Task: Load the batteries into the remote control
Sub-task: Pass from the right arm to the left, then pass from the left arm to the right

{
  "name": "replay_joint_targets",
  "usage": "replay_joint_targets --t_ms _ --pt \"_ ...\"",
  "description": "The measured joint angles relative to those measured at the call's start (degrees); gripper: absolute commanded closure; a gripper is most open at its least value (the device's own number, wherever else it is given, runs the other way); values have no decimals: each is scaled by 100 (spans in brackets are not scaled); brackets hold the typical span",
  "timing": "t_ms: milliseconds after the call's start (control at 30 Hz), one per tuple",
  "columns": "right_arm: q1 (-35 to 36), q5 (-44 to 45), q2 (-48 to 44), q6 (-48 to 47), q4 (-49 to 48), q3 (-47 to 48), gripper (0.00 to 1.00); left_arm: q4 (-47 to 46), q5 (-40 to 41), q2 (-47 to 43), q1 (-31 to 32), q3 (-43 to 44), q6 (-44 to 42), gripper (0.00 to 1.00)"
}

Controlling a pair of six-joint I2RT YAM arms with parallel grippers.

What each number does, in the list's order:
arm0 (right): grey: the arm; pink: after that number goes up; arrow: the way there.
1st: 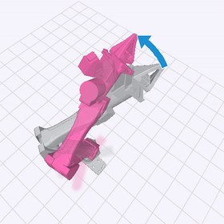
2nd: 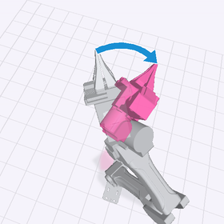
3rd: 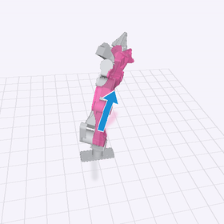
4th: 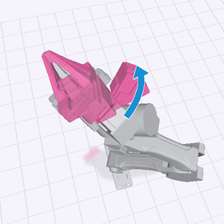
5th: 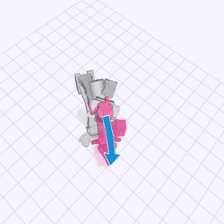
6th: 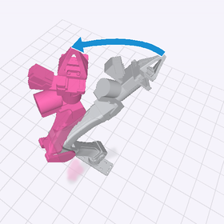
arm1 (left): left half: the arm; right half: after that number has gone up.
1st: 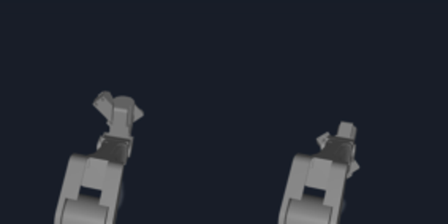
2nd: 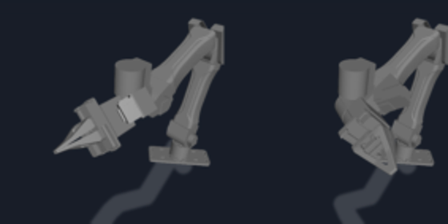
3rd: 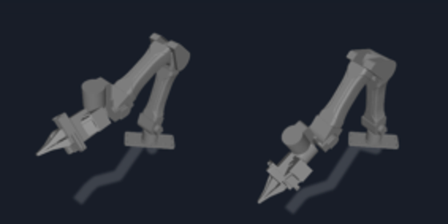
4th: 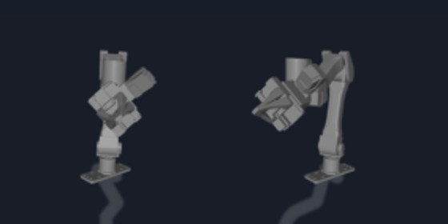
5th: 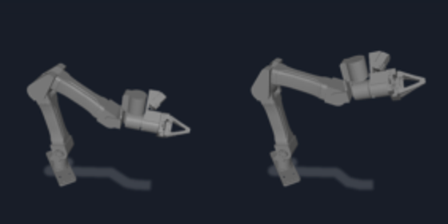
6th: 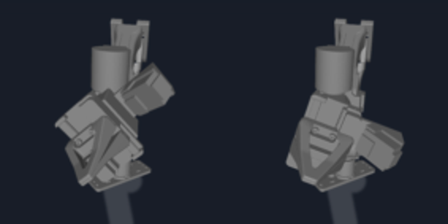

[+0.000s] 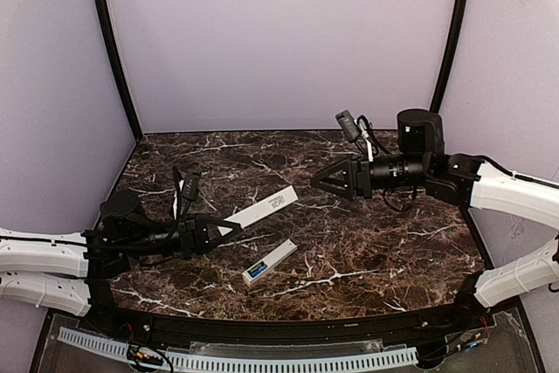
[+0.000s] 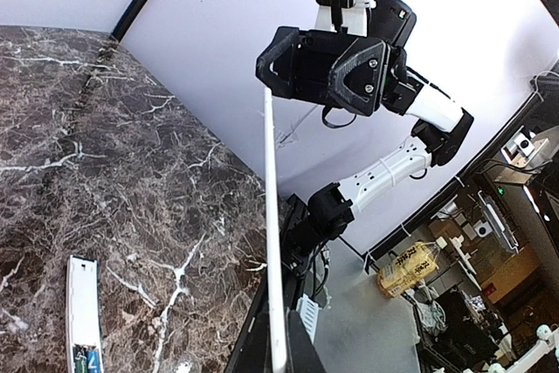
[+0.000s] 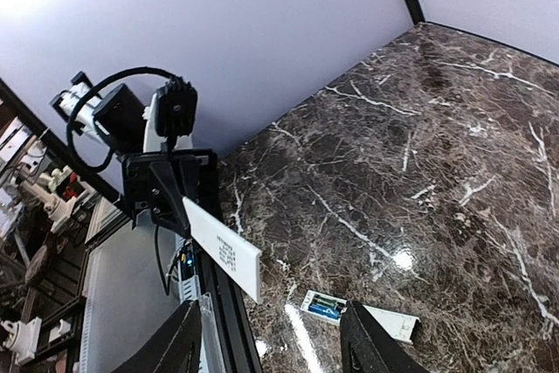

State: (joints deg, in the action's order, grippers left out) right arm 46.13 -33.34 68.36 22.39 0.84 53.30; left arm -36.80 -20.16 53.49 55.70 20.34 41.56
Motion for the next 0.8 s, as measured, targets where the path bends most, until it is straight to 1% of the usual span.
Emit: replay_joint_targets --t_ms 167,300,533,667,800 --pt "-72 -850 155 378 -662 -37 57 -275 33 -9 0 -13 -46 99" --pt "-72 -1215 385 579 -940 -37 60 -461 39 4 0 -13 -46 100" --pt "-72 -1436 619 772 -1169 -37 68 -715 48 105 0 -13 -42 100" --pt "-72 -1526 721 866 -1311 -28 76 -780 44 199 0 -15 -37 100" --pt "-72 -1633 800 957 -1445 -24 81 -820 39 245 0 -15 -35 100"
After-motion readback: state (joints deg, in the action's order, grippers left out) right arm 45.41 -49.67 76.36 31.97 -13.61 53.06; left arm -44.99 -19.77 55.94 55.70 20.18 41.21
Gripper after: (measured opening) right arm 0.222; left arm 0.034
